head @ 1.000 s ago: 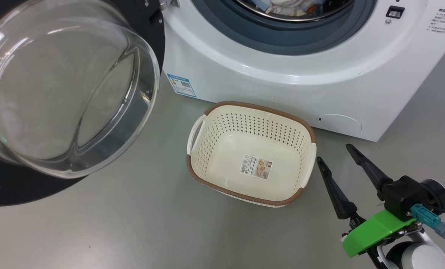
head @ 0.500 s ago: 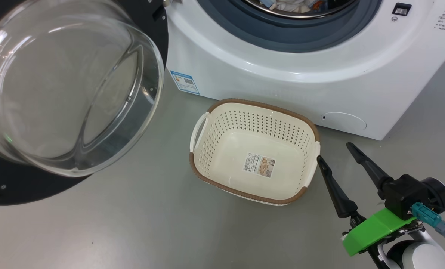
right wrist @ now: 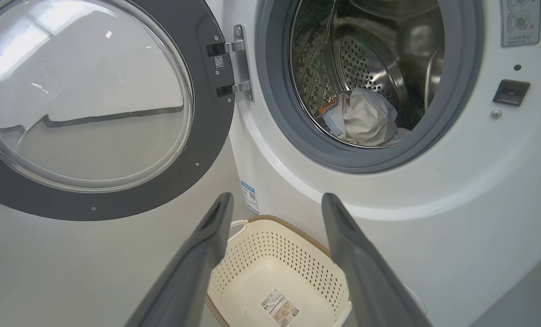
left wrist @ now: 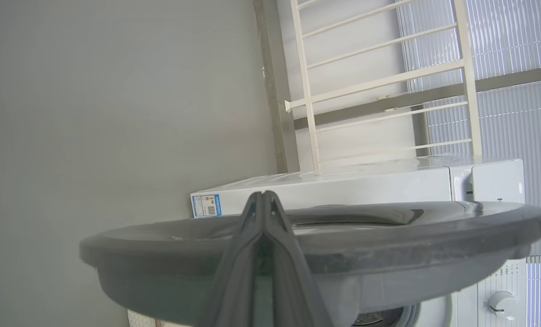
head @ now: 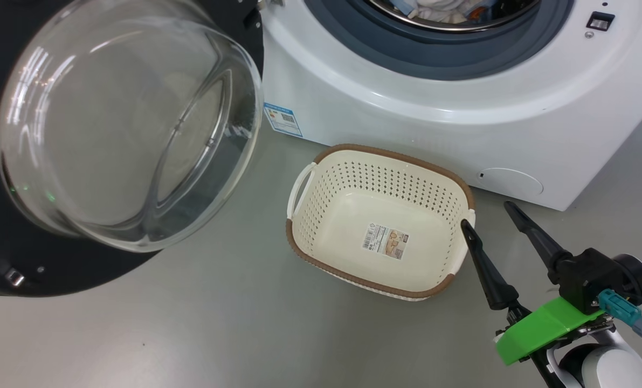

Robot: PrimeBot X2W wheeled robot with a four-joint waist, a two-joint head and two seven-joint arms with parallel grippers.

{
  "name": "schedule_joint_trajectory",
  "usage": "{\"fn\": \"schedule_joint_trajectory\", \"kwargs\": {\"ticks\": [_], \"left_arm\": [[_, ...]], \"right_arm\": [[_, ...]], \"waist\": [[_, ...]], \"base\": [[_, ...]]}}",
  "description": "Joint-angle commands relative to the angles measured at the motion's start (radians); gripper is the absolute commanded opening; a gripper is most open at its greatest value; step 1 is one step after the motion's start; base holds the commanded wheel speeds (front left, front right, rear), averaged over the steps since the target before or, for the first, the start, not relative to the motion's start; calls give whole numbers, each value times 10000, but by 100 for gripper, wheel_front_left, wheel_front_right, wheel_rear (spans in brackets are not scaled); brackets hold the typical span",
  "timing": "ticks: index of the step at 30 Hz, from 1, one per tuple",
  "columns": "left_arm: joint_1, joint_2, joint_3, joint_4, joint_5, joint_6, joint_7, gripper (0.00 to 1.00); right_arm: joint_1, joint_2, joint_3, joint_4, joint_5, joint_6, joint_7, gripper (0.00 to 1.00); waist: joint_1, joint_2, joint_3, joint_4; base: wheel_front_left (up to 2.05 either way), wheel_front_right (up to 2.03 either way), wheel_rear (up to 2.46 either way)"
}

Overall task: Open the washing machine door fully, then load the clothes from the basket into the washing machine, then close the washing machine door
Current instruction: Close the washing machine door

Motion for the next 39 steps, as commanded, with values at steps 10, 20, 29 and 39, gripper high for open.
{"fn": "schedule_joint_trajectory", "kwargs": {"ticks": [10, 20, 29, 39], "left_arm": [[591, 111, 152, -1386, 30, -409, 693, 0], [1905, -210, 525, -3230, -159, -461, 1272, 0], [3223, -516, 624, -5016, -115, -464, 1719, 0], [4314, -805, 351, -6630, -262, -464, 2288, 0]], "right_arm": [[-104, 278, 173, -90, -36, 16, -322, 100], [138, 562, -53, 122, 20, 16, -727, 100], [448, 789, -225, 300, 43, 16, -1029, 100], [822, 973, -318, 409, 140, 16, -1292, 100]], "waist": [[0, -1, -237, 154], [0, -1, -556, -35], [0, -1, -976, -292], [0, -1, -1529, -818]], "base": [[0, 0, 0], [0, 0, 0], [0, 0, 0], [0, 0, 0]]}}
